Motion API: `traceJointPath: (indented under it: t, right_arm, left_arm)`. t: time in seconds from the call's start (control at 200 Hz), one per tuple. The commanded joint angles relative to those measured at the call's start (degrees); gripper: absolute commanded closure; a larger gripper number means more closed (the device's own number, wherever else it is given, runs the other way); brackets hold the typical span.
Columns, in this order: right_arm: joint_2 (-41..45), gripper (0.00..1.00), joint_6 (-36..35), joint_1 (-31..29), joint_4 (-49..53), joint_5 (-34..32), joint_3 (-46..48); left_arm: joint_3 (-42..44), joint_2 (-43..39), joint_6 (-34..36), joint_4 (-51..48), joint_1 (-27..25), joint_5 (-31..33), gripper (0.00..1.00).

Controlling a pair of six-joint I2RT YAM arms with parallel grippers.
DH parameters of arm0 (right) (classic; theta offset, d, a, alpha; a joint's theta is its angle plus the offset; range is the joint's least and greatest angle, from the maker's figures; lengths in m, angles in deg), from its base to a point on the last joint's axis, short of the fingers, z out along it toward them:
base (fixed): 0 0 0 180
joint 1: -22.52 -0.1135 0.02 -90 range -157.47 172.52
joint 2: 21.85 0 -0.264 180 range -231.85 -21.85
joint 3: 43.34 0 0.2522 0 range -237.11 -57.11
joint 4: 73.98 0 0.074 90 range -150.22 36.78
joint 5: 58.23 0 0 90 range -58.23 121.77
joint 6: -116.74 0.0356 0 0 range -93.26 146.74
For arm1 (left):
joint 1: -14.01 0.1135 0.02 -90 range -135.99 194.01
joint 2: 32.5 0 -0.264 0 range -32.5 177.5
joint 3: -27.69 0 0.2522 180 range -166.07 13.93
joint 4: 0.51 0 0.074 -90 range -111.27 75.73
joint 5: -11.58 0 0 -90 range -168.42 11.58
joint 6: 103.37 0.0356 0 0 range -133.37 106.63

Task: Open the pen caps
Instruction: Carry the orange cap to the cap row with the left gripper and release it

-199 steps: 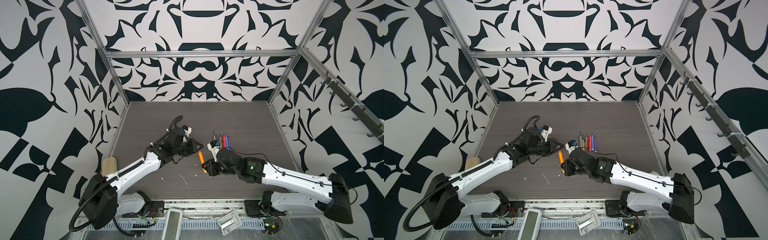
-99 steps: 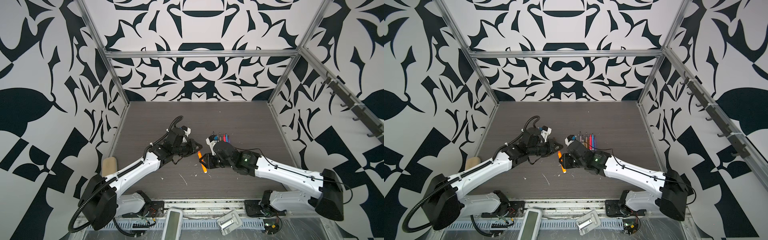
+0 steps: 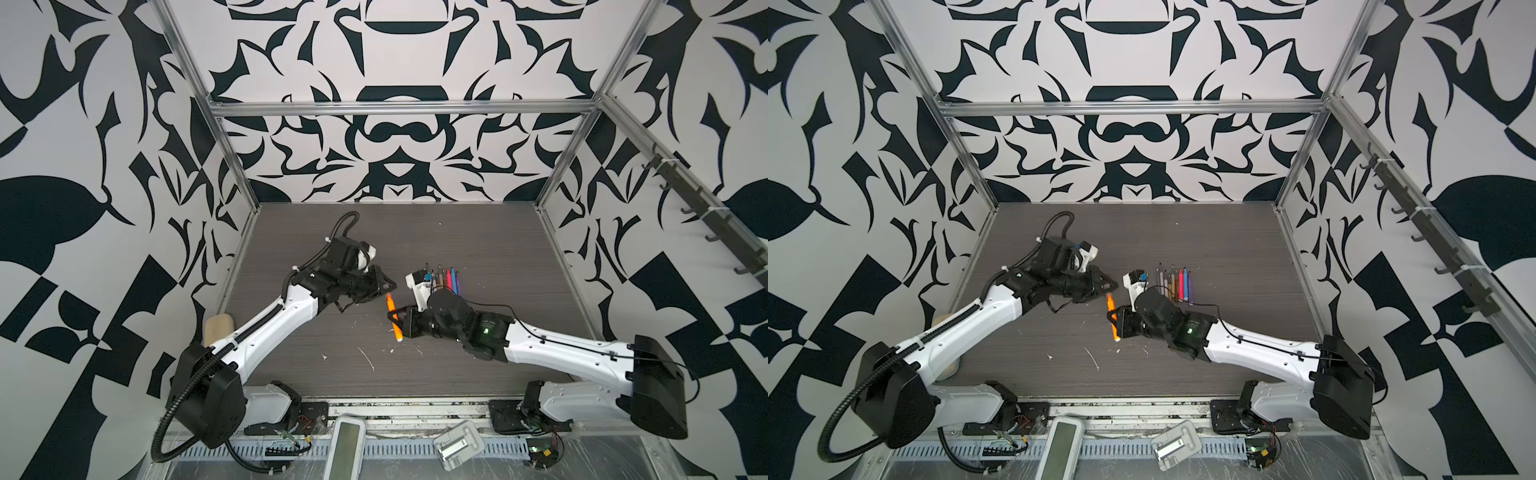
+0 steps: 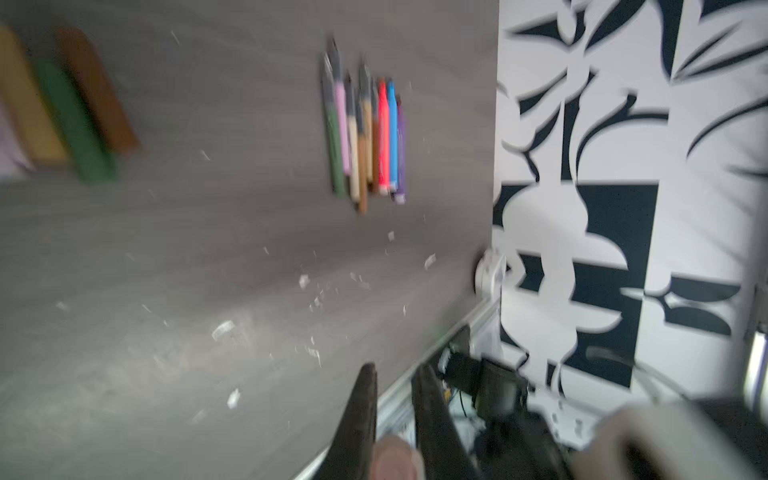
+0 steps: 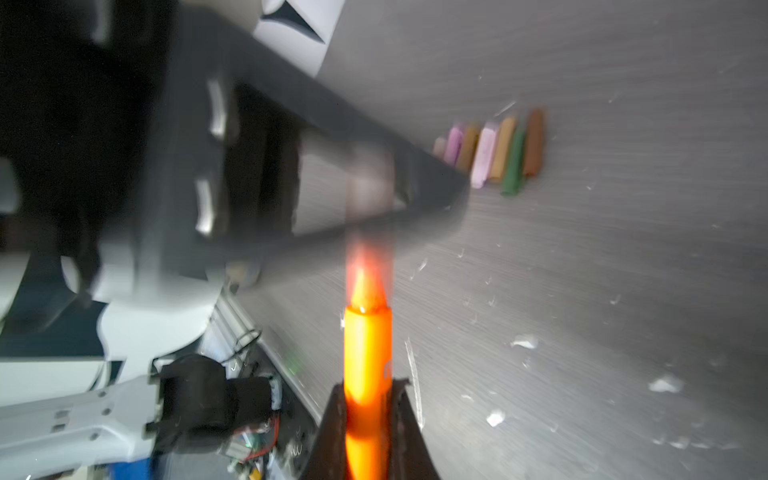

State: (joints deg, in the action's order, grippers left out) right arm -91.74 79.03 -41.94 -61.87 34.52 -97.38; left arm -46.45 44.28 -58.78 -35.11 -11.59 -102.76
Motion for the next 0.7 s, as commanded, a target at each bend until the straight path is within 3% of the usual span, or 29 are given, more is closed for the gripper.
traceJointPath:
  t: [0.0, 0.2, 0.425, 0.695]
  right_arm:
    - [1.5, 1.0, 5.6, -4.9, 4.8, 0.7, 6.0]
    - [5.2, 1.0, 1.4, -0.6, 9.8, -1.2, 4.7]
    - [9.3, 1.0, -4.3, 7.7, 14.8, -5.3, 8.4]
    - [13.6, 1.0, -6.7, 10.4, 13.8, -7.6, 15.0]
  left_arm:
    - [-4.0, 0.5, 6.0, -1.6, 10.6, 2.8, 1.0]
    - [1.0, 0.0, 9.9, -3.1, 11.1, 8.6, 1.0]
    - [9.6, 2.2, 10.8, -0.5, 16.7, 11.2, 1.0]
    - [11.9, 8.5, 13.7, 1.8, 20.3, 15.3, 1.0]
